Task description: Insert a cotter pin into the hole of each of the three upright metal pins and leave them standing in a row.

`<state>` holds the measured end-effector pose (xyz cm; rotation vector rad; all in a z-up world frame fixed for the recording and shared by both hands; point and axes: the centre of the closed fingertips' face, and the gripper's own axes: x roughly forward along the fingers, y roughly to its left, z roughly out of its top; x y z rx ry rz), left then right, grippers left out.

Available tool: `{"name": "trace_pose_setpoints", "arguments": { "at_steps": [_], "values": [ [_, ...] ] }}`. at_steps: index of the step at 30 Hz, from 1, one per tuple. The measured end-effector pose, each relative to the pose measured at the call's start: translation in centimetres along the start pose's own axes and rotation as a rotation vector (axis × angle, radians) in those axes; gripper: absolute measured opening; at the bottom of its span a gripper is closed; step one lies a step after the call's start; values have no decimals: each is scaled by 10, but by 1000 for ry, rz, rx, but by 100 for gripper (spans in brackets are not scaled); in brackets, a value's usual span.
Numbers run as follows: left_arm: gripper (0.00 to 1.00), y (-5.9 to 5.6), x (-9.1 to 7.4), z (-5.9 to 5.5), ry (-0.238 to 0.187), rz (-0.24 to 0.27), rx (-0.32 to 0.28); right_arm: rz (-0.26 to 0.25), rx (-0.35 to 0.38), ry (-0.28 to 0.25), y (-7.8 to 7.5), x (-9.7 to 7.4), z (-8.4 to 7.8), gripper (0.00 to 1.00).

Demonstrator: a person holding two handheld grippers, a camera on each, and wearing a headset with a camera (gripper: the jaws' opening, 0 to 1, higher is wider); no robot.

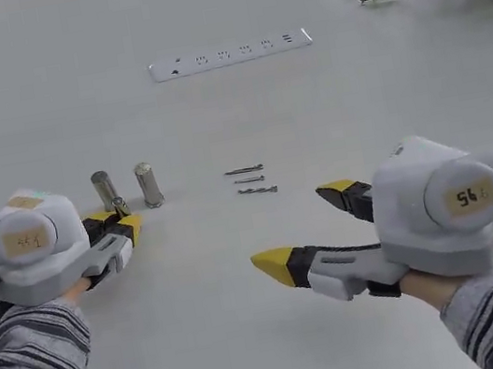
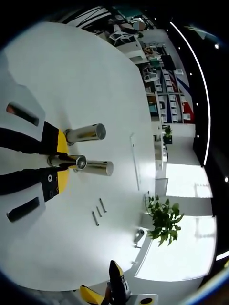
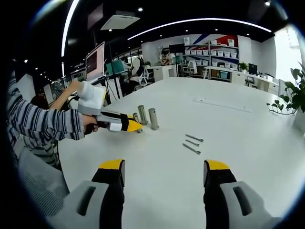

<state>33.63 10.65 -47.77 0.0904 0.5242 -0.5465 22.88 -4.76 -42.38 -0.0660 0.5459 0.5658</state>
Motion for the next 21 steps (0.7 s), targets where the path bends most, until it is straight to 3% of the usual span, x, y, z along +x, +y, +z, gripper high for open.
{"name": "trace_pose_setpoints", "arguments": {
  "at_steps": [8,16,21],
  "values": [
    [5,-6,-3,-1,11,49,-7,-7,3,2,3,-2,0,64],
    [5,-28,-4,-3,12,53,-15,-8,4,5,4,-4,-2,63],
    [5,-35,-3,-4,13,55,-22,-9,4,5,4,-7,-4,63]
  ]
}}
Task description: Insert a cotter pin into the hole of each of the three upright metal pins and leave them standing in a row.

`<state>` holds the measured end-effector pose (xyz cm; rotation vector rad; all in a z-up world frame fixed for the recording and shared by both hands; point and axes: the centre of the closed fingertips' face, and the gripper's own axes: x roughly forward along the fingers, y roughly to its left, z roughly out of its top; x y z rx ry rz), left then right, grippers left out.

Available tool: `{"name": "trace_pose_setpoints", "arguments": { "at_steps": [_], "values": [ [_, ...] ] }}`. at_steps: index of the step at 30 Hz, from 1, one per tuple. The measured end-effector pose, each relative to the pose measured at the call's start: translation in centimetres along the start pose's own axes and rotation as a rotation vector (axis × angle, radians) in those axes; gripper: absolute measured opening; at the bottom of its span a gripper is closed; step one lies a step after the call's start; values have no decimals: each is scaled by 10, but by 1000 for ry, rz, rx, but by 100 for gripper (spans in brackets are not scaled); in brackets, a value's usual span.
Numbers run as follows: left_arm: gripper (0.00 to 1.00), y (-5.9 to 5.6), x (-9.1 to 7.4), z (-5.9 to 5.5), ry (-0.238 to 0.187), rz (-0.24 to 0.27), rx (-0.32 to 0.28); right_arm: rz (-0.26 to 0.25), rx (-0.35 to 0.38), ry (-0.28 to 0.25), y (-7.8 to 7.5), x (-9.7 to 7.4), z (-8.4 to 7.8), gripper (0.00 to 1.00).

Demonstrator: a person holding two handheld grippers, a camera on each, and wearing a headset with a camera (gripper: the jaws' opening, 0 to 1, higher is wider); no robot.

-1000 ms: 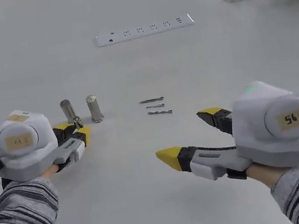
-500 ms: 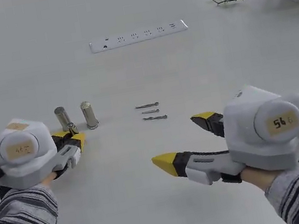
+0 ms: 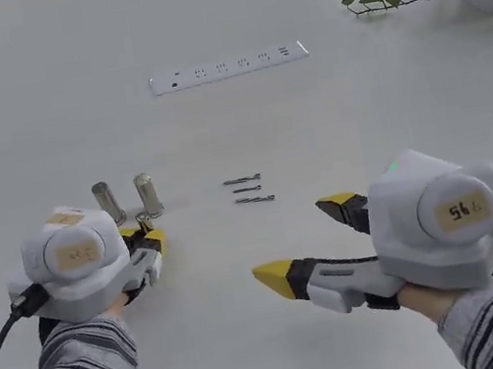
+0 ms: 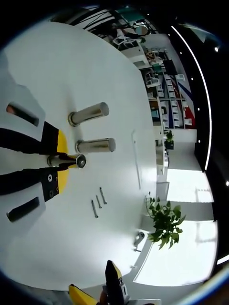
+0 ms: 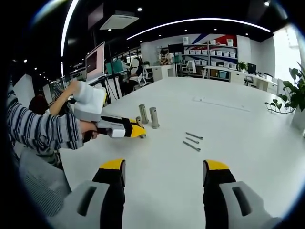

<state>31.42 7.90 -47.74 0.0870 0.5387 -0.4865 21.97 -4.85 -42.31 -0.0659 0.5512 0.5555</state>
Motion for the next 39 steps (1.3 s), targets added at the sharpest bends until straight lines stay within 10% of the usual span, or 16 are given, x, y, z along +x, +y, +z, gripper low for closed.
{"name": "trace_pose_setpoints", "arguments": {
  "at_steps": [20,39],
  "values": [
    [6,-7,2,-3,5,46,-16,-1,28,14,-3,-3,-9,59],
    [40,-13,-24,6,-15,1,-2,65,-72,100,-20,3,-2,45]
  ]
}}
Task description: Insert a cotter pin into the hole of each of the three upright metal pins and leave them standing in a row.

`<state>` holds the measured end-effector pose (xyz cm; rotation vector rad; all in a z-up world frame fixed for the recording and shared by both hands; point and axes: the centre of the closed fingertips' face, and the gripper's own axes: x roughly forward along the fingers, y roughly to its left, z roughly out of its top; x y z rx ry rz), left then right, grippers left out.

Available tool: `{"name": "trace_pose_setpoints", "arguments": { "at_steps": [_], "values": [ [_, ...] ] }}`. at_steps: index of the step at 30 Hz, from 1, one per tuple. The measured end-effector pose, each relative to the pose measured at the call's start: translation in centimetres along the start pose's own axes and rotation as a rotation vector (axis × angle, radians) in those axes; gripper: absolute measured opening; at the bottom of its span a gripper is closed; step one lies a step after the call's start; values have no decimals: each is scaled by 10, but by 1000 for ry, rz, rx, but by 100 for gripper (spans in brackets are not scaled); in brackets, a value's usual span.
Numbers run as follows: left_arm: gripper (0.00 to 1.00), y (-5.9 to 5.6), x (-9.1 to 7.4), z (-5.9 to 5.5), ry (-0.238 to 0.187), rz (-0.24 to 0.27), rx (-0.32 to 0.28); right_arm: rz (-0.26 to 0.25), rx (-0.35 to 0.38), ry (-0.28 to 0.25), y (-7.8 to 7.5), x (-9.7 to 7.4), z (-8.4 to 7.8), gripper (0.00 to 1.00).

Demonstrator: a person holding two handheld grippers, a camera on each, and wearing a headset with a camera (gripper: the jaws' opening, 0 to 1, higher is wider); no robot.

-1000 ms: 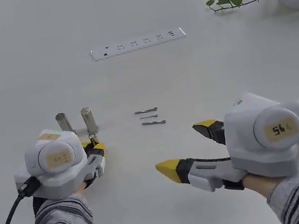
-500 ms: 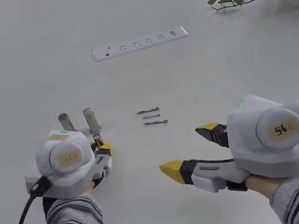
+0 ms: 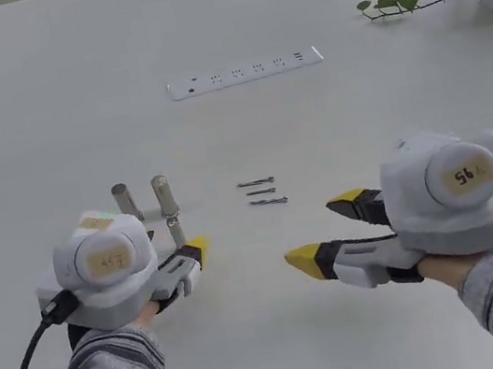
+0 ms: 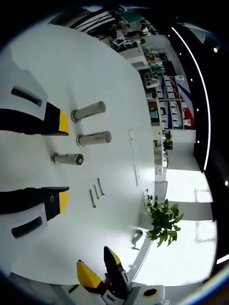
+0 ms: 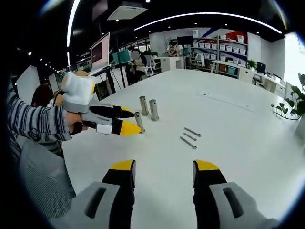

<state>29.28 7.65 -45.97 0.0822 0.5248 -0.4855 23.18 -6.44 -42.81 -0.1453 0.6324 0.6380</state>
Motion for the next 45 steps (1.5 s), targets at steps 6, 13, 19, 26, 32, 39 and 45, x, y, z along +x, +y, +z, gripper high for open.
{"name": "trace_pose_setpoints", "arguments": {
  "at_steps": [6,13,19,26,32,39,45],
  "values": [
    [50,-2,-14,5,-16,-16,34,33,-27,54,-12,7,5,41],
    [61,-5,-32,6,-24,-31,28,59,-77,100,-24,20,15,33],
    [71,-3,-45,4,-27,-29,18,72,-116,142,-37,38,21,27],
    [79,3,-53,5,-43,-21,-21,81,-174,178,-48,54,24,17],
    [84,3,-56,4,-45,-30,-33,91,-191,214,-58,70,22,14],
    [92,1,-63,1,-37,-39,-32,130,-190,260,-63,87,20,10],
    [93,3,-69,5,-64,-30,-57,147,-240,303,-64,100,17,9]
  ]
}}
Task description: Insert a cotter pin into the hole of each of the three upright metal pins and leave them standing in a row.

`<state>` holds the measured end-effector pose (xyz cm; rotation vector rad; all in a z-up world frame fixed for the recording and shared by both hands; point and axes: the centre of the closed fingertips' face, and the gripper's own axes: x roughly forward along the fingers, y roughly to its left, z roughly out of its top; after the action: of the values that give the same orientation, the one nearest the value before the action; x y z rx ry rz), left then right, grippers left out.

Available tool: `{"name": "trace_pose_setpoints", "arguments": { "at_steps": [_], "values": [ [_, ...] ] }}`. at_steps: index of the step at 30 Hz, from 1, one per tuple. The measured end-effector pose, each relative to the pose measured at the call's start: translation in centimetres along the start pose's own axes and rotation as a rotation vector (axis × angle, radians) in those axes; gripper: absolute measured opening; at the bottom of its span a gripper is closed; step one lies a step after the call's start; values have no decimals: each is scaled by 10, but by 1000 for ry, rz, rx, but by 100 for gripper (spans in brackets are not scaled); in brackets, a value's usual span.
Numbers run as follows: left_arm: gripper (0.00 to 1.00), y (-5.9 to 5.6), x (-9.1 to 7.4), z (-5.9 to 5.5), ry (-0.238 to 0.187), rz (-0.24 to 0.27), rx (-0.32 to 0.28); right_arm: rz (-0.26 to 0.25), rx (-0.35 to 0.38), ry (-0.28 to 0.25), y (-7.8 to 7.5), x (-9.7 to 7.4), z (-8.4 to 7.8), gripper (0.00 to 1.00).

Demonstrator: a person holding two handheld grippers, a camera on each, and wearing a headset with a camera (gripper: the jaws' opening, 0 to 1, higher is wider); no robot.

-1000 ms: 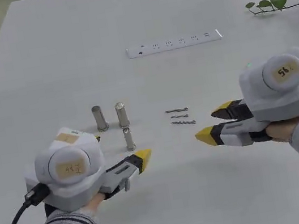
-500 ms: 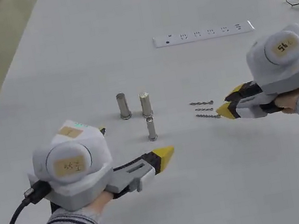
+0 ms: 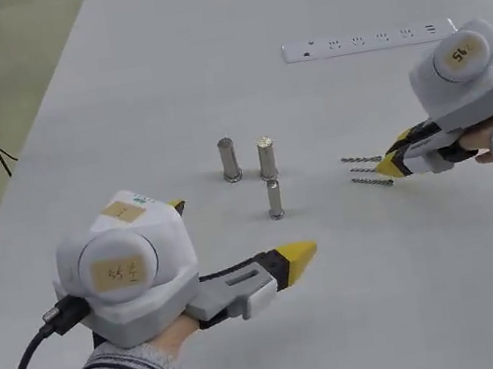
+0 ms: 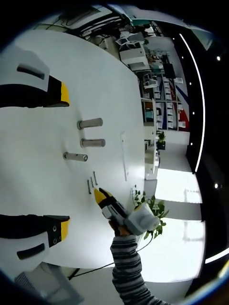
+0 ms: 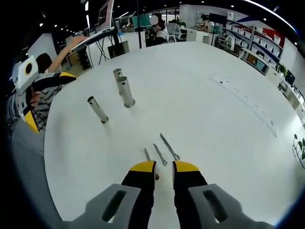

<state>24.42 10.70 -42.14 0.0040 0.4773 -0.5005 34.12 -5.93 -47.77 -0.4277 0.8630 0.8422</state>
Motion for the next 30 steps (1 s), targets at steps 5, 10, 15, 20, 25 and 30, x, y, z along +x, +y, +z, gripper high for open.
{"name": "trace_pose_setpoints", "arguments": {
  "at_steps": [5,10,15,20,25,30],
  "values": [
    [93,2,-3,-5,15,9,4,32,-32,46,-2,10,-2,8],
    [91,4,-7,-9,22,25,-2,65,-27,88,-4,16,-3,7],
    [89,6,-8,-14,39,34,-1,82,-106,152,-4,20,-10,6],
    [88,6,-9,-14,44,33,4,80,-128,166,-10,21,-10,1],
    [85,4,-9,-14,44,24,2,61,-205,191,-7,21,-10,0],
    [81,-2,-9,-13,44,-11,-18,83,-297,180,-4,19,-12,0]
  ]
}}
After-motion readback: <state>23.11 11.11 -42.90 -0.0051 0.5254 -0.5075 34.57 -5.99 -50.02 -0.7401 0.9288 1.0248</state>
